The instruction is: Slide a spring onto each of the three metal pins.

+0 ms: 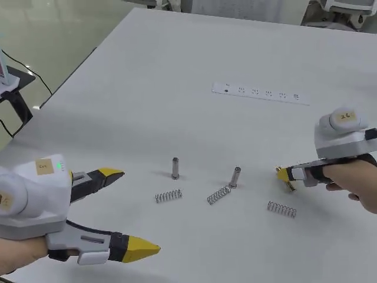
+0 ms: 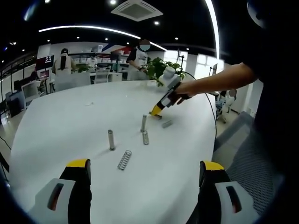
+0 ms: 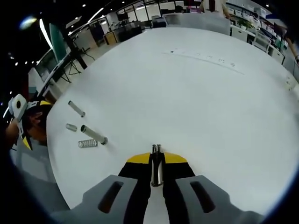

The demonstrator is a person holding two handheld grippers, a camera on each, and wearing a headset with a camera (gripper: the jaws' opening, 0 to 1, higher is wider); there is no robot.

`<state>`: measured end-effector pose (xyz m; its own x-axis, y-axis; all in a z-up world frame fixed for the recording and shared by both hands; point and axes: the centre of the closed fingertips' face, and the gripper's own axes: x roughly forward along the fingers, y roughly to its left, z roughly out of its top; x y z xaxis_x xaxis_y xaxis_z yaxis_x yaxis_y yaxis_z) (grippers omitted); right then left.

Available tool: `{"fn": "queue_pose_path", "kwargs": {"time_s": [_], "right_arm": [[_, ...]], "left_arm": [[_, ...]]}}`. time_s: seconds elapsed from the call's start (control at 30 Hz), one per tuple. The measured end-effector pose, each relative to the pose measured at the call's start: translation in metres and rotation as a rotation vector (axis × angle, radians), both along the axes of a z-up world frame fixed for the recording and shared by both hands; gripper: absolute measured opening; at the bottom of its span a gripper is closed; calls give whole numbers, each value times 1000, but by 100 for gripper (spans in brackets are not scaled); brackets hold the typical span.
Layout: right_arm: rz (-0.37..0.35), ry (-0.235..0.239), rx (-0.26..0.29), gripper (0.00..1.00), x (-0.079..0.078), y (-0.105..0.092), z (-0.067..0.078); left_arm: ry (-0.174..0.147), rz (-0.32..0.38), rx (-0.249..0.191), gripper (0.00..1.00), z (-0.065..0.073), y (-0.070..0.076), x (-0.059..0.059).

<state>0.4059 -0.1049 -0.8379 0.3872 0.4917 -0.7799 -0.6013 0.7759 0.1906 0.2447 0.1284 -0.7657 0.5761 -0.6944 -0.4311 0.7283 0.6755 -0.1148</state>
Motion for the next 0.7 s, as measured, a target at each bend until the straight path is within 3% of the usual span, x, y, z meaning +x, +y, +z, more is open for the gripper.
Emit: {"fn": "queue_pose_path", "kwargs": {"time_s": [0.7], "right_arm": [[17, -116, 70, 5, -9, 0, 23]], "left_arm": [[0, 1, -1, 94, -1, -2, -1]]}}
